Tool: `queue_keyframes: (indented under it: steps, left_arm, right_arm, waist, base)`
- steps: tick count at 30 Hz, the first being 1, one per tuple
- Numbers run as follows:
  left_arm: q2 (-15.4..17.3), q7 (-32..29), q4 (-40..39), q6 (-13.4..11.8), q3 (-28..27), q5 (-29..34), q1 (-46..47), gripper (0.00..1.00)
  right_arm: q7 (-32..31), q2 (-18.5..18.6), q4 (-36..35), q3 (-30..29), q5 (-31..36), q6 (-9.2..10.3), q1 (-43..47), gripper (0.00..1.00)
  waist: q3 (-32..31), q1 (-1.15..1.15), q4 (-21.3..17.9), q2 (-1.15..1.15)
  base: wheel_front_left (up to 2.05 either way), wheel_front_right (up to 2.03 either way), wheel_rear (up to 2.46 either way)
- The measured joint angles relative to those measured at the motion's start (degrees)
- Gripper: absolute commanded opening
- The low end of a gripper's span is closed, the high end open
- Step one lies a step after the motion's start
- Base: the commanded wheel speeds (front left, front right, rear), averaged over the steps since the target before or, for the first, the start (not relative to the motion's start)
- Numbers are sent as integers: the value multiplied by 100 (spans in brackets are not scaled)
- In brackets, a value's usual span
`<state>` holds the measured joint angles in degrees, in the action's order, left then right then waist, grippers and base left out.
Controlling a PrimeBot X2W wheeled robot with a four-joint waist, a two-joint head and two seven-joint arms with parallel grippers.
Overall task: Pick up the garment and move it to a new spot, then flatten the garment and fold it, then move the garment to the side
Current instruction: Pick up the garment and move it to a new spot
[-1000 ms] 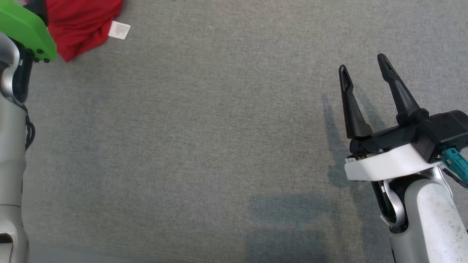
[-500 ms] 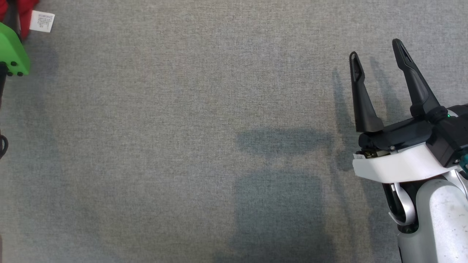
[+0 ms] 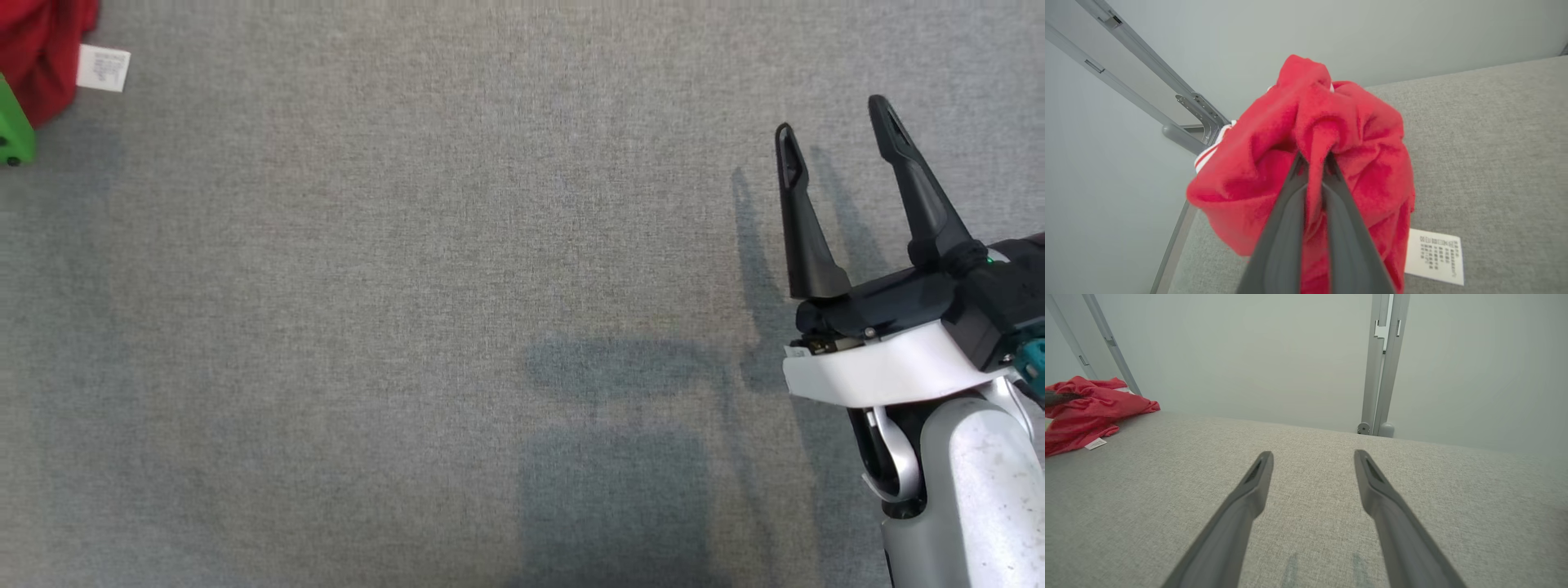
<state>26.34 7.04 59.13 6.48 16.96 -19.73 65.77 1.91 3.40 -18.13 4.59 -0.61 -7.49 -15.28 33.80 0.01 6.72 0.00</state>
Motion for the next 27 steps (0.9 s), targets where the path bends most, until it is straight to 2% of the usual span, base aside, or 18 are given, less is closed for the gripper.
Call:
queue_keyframes:
  steps: [6,11,20,27]
  left_arm:
    - [-90,231,-168,57,244,70,90,0]
    - [-376,285,-599,86,579,0,110,0]
    - [-755,-203,-2213,93,1668,-608,-284,0]
    - [-1246,-347,-3292,34,1904,-1138,-1156,0]
  right_arm:
    - [160,-32,379,-76,-125,0,120,100]
    - [278,-45,675,-189,-257,0,341,100]
    - [463,-51,1024,-376,-654,0,744,100]
    - [604,-54,1207,-374,-884,0,901,100]
  waist:
    - [-499,0,-12,0]
    - [-1036,-1,-41,0]
    - [-2056,-1,-181,0]
    - [-2525,-1,-473,0]
  base:
    - [0,0,0]
    - [0,0,0]
    - [0,0,0]
    - [0,0,0]
